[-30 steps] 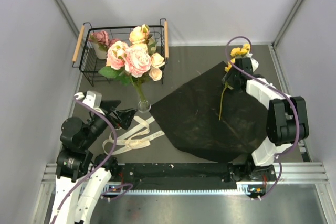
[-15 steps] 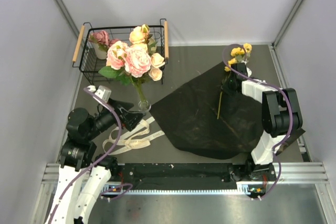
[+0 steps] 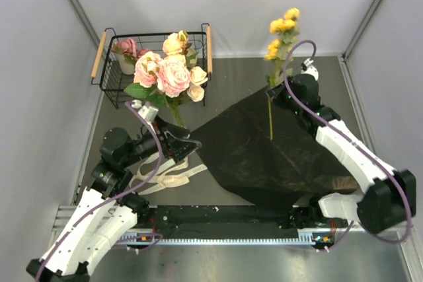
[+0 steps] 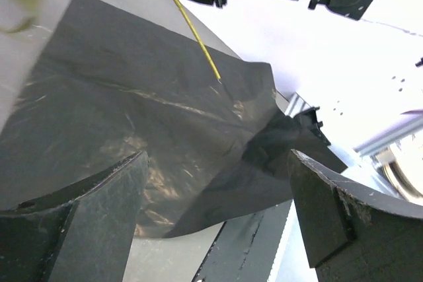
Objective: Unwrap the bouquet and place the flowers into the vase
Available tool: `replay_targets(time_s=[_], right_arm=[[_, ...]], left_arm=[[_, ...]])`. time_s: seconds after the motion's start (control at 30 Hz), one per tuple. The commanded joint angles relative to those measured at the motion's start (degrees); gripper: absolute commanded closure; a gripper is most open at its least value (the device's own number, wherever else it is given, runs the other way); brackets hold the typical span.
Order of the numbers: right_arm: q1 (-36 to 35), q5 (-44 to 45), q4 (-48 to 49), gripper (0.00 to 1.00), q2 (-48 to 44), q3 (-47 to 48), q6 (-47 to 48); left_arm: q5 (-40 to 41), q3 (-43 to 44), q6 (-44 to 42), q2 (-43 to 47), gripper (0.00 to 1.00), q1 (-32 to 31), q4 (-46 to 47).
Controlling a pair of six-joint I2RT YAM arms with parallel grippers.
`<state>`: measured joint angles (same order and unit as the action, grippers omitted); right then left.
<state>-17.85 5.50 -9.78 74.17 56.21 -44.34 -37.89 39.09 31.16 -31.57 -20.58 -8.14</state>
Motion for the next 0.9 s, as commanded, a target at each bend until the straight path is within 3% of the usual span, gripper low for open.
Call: replay_targets(time_s=[0.0, 0.33, 0.53, 0.67, 0.7, 0.77, 0.87], right_arm=[[-10.0, 5.1, 0.2, 1.00, -8.9, 1.8, -2.9], [-32.1, 22.4, 0.8, 1.00, -16.1, -3.2, -15.2], [-38.7, 30.5, 2.0, 1.00, -16.4, -5.3, -22.7], [-39.4, 31.0, 2.1, 1.00, -16.6, -5.2, -24.3], [-39.5, 31.0, 2.1, 1.00, -16.7, -5.2, -24.7], [-40.3, 31.2, 2.8, 1.00, -17.0, -5.1, -24.7], [-41.1, 30.2, 3.5, 1.00, -16.3, -4.8, -24.6]], left_arm=[[12.4, 2.0, -4.3, -2.7, 0.09, -10.2, 5.5], [20.0, 9.0, -5.9, -23.2, 0.01, -24.7, 9.8], [23.2, 12.7, -6.0, -32.7, 0.05, -29.8, 10.5], [23.6, 11.6, -4.4, -33.7, 0.22, -30.6, 12.4], [23.8, 11.6, -4.5, -33.7, 0.34, -30.7, 12.4], [24.4, 11.2, -4.4, -33.6, 0.42, -30.7, 12.4], [23.1, 11.2, -4.3, -33.4, 0.67, -30.7, 13.1]])
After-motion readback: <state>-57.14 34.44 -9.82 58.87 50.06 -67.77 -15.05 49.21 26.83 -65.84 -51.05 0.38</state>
